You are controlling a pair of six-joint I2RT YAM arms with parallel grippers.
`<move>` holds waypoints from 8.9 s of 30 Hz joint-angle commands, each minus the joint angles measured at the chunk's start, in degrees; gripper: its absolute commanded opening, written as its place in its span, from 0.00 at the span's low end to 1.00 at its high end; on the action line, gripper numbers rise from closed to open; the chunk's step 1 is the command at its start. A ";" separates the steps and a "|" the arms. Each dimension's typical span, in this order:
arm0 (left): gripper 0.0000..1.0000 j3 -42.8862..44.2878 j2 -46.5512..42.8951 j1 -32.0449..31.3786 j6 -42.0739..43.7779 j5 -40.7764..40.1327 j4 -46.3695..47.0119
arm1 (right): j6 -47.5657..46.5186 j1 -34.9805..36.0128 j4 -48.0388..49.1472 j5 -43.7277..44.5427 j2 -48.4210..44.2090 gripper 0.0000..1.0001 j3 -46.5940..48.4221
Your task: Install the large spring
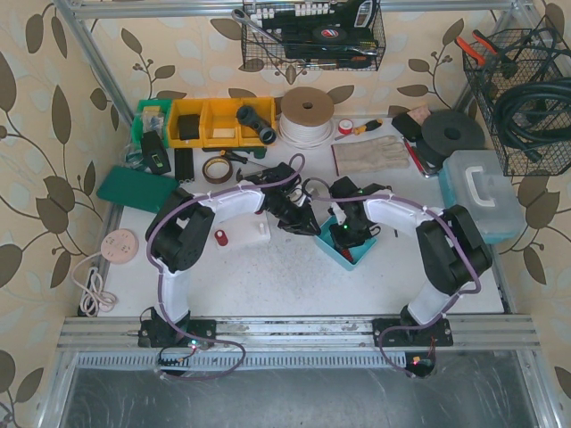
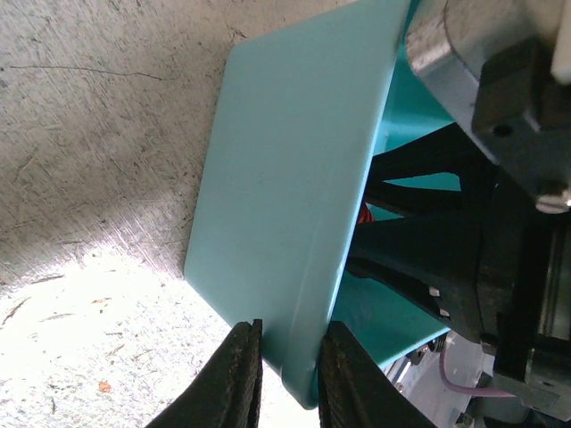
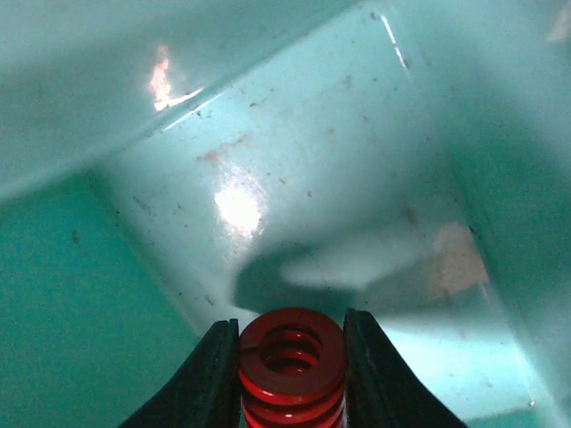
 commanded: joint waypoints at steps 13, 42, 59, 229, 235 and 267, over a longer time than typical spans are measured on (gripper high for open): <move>0.47 3.02 -5.33 5.64 -7.30 -0.48 0.92 | -1.86 0.01 -0.33 3.09 -4.61 0.01 -0.10; 0.69 8.91 -24.08 7.12 -5.85 -4.44 -16.40 | -23.54 1.51 20.12 -2.70 -33.75 0.00 -2.57; 0.53 16.54 -15.34 1.40 -0.18 2.01 -19.39 | -23.80 7.79 20.35 0.40 -28.75 0.00 1.40; 0.00 -3.72 -37.93 2.24 11.17 -32.04 -24.02 | 26.81 -3.81 -7.76 8.52 -26.21 1.00 14.60; 0.00 7.76 -24.77 1.96 12.20 -33.03 -45.36 | 15.17 -7.78 -10.51 13.62 -29.03 1.00 13.64; 0.00 20.32 -4.25 2.07 17.13 -40.71 -52.68 | 10.65 -9.49 -9.54 14.16 -31.84 0.99 12.12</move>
